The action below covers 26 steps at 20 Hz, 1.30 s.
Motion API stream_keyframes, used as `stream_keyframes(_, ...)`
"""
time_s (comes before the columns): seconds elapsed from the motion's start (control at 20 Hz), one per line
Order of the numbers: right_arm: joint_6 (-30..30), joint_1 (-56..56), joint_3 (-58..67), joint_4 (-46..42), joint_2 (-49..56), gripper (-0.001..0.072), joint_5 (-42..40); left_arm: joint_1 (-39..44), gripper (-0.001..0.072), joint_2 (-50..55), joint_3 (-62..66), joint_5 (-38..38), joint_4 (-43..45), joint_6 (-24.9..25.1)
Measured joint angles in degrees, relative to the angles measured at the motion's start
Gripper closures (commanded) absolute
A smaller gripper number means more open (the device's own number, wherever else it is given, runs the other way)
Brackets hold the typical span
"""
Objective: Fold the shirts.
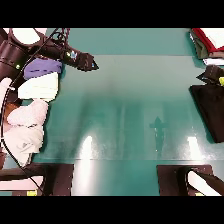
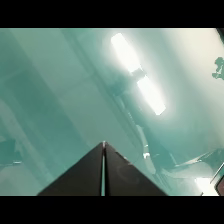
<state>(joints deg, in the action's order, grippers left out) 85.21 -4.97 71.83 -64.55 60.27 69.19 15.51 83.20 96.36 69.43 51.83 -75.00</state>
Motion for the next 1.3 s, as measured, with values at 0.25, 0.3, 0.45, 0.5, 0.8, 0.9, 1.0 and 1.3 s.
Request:
stream_keyframes(0.25, -0.02, 0.04, 0.00, 0.04, 0.00, 0.0694, 0.00, 0.00, 0.0683, 0.00, 0.00, 0.00, 0.00, 0.00)
stream_keyframes(0.3, -0.02, 0.04, 0.00, 0.04, 0.00, 0.0694, 0.00, 0.00, 0.0684, 0.00, 0.00, 0.00, 0.00, 0.00)
stream_keyframes(0.45, 0.00, 0.04, 0.00, 0.07, 0.00, 0.0694, 0.00, 0.00, 0.0683, 0.00, 0.00, -0.02, 0.00, 0.00)
stream_keyframes(0.5, -0.02, 0.04, 0.00, 0.04, 0.00, 0.0694, 0.00, 0.00, 0.0684, 0.00, 0.00, -0.02, 0.00, 0.00)
stream_keyframes(0.8, -0.02, 0.04, 0.00, 0.04, 0.00, 0.0695, -0.04, 0.00, 0.0216, 0.00, 0.00, -2.86, -0.94, 0.00)
stream_keyframes(0.9, -0.02, 0.04, 0.00, 0.04, 0.00, 0.0694, -0.04, -0.04, -0.0010, 0.00, 0.00, -5.33, 0.96, 0.52)
stream_keyframes(1.0, -0.02, 0.04, 0.00, 0.04, 0.00, 0.0695, -0.04, -0.17, -0.0010, 0.00, 0.00, -8.76, 8.48, -0.24)
stream_keyframes(1.3, -0.02, 0.04, 0.00, 0.07, 0.00, 0.0694, -0.04, -7.78, -0.0010, 3.13, 0.00, -17.70, 34.60, -9.31)
